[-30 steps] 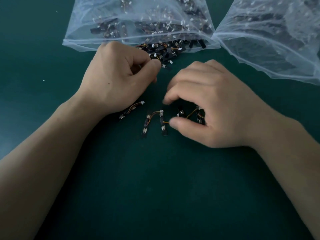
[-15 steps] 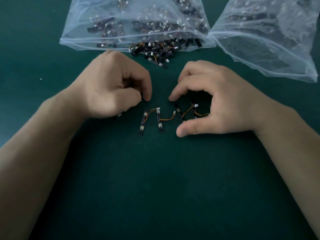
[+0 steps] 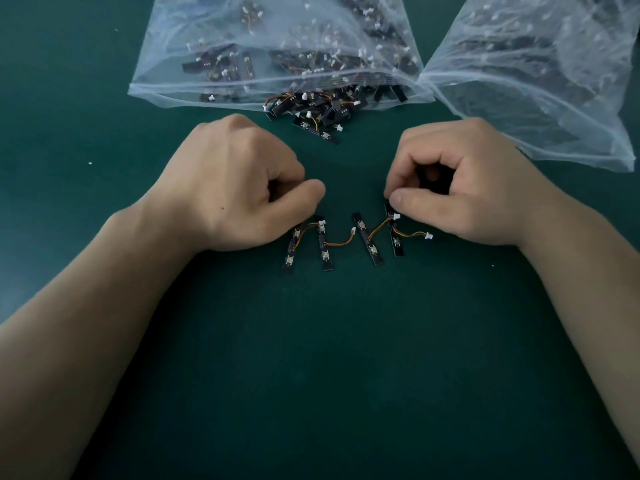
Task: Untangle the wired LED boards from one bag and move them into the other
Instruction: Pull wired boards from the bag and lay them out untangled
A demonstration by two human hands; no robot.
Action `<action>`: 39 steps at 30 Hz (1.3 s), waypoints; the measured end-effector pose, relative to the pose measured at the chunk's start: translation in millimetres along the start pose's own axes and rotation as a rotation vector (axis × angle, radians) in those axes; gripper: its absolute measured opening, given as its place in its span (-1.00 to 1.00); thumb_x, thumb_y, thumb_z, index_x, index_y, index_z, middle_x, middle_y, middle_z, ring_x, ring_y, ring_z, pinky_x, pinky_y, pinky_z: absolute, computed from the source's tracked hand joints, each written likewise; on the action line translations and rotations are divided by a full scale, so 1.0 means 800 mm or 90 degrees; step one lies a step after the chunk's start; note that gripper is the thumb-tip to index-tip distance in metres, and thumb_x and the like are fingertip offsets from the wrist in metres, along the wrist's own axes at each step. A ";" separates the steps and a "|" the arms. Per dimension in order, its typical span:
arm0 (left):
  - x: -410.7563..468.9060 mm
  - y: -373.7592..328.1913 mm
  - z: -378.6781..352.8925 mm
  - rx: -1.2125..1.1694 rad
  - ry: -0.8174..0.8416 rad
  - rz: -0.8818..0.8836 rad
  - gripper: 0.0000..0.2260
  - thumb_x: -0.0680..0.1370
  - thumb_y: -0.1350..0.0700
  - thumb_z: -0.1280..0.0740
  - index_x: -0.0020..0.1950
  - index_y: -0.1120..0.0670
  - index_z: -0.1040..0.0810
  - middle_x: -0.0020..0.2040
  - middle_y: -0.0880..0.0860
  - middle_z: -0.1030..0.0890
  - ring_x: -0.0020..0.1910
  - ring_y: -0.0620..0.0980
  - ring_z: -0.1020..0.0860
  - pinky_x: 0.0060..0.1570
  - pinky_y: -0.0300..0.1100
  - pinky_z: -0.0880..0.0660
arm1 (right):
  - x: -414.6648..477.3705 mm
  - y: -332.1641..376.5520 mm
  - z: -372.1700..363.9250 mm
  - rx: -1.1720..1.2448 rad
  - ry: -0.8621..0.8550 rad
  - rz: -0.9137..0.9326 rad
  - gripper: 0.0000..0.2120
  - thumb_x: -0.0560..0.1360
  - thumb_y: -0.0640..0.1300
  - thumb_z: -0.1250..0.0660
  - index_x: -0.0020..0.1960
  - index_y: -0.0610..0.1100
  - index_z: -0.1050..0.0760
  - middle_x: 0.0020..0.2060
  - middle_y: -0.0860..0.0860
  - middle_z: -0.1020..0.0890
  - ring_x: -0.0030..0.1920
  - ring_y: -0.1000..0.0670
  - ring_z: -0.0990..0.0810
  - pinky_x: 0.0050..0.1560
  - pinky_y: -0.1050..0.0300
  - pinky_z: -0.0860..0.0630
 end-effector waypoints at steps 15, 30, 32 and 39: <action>0.001 0.014 0.002 -0.242 -0.048 0.099 -0.25 0.70 -0.29 0.20 -0.51 0.13 -0.30 -0.55 0.07 -0.30 -0.51 0.10 -0.31 -0.37 -0.04 -0.25 | 0.003 -0.004 0.000 0.019 -0.017 -0.014 -0.92 0.47 -0.06 -0.44 -0.20 0.00 -0.63 -0.27 0.11 -0.61 -0.25 -0.05 -0.54 -0.24 0.14 -0.40; -0.004 0.002 0.003 -0.124 -0.089 0.113 -0.31 0.69 -0.26 0.04 -0.43 0.17 -0.44 -0.51 0.14 -0.43 -0.45 0.25 -0.44 -0.34 0.12 -0.43 | 0.004 -0.001 0.000 0.007 -0.020 -0.011 -0.93 0.46 -0.06 -0.43 -0.20 0.02 -0.62 -0.28 0.14 -0.60 -0.24 -0.02 -0.55 -0.23 0.19 -0.38; -0.004 -0.009 0.006 -0.058 -0.114 0.136 -0.35 0.68 -0.26 0.05 -0.40 0.15 -0.38 -0.50 0.14 -0.40 -0.43 0.29 -0.41 -0.32 0.14 -0.45 | 0.004 -0.002 -0.001 0.005 -0.019 -0.017 -0.93 0.46 -0.05 -0.43 -0.20 0.02 -0.63 -0.29 0.15 -0.59 -0.25 -0.01 -0.54 -0.23 0.21 -0.37; -0.001 -0.006 0.001 -0.323 -0.070 0.068 -0.43 0.73 -0.02 -0.10 -0.42 0.09 -0.59 -0.50 -0.01 -0.51 -0.50 -0.01 -0.46 -0.39 -0.28 -0.32 | 0.004 -0.002 -0.001 0.000 -0.020 -0.013 -0.93 0.47 -0.04 -0.43 -0.18 0.02 -0.63 -0.27 0.15 -0.61 -0.22 -0.01 -0.57 -0.22 0.22 -0.38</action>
Point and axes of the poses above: each hand's wrist, its own x-axis towards the middle knuckle, its own z-axis out of the back of the hand, y = z × x, the point moved 5 cm from there along x, towards the middle knuckle
